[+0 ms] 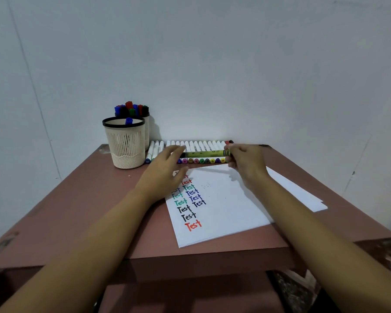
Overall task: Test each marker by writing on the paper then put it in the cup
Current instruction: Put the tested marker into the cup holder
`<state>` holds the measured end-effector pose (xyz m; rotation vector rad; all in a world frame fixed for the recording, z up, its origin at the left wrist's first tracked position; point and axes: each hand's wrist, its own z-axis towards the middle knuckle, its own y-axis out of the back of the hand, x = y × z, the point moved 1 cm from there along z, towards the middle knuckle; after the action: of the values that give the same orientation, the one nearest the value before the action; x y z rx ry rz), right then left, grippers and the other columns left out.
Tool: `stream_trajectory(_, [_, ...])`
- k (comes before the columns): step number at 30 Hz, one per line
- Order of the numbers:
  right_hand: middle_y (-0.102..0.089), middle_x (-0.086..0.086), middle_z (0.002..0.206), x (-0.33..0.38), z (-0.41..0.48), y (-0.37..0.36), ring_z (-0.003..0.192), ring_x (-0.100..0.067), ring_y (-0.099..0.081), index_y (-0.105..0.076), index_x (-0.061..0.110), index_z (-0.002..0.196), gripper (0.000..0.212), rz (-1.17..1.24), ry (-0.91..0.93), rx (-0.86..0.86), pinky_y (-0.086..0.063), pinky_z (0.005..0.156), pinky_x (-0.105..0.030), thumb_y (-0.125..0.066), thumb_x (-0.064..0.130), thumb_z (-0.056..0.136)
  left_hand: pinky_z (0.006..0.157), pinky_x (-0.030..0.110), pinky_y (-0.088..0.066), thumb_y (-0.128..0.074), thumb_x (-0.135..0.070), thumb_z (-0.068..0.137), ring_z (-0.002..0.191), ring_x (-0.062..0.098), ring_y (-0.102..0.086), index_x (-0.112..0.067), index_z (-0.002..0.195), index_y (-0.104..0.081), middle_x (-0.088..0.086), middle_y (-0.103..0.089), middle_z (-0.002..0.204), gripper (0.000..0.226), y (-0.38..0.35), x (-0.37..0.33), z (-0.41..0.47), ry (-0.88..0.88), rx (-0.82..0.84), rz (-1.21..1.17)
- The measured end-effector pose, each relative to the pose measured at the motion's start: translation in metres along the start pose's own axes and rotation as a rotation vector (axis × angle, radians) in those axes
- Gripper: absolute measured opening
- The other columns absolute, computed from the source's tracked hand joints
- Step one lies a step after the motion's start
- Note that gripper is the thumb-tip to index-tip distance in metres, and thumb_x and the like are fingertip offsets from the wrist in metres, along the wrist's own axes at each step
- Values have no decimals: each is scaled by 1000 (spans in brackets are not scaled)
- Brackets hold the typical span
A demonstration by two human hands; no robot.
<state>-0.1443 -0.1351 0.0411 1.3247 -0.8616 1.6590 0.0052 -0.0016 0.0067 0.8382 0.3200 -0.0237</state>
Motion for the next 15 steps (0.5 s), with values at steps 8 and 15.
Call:
stream_trajectory(8, [-54,-5,66,-9,-28,-7,55,-9,-52,-63,5,78,21,313,-92,86,-49,52,-16,-55,14,96,86,36,-42,-44,-27,97,101,25,-52,-7,123,-52,10,-57,111,34,-2,-2,-2,-22,122,60])
stream_trajectory(15, [-60,-4,69,-14,-36,-18,58,-11,-59,-64,8,82,12,380,-189,398,-51,55,-20,-62,18,90,67,33,-38,-40,-32,98,81,18,-48,-14,115,-49,-4,-50,90,26,1,-13,-2,-25,66,-3])
